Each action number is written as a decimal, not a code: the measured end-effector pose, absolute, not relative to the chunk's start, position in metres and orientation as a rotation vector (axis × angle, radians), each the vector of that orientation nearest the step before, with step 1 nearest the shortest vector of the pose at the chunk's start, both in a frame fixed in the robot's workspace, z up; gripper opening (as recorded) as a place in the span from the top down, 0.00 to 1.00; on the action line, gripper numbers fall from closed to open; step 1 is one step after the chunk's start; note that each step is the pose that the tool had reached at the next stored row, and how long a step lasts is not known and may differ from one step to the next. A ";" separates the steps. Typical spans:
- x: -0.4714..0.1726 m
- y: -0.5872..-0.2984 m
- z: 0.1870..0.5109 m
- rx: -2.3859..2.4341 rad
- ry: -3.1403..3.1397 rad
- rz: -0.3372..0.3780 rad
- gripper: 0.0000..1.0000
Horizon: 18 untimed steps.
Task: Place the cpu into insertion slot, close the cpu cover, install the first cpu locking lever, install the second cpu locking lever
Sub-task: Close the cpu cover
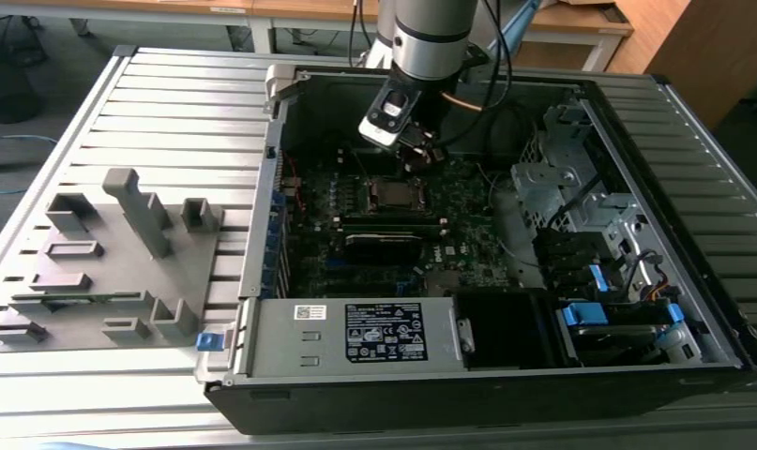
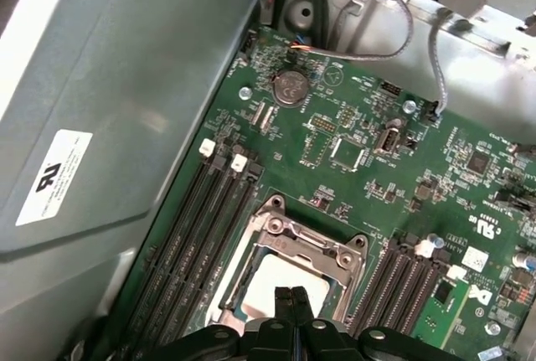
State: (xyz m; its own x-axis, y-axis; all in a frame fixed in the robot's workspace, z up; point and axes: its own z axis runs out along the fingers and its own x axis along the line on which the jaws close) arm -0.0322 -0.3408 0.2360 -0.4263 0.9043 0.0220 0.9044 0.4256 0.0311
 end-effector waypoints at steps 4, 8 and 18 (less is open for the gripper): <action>-0.032 -0.341 0.236 -1.620 -2.688 -0.060 0.89; -0.032 -0.341 0.236 -1.584 -2.709 -0.060 0.89; -0.032 -0.341 0.236 -1.583 -2.709 -0.060 0.89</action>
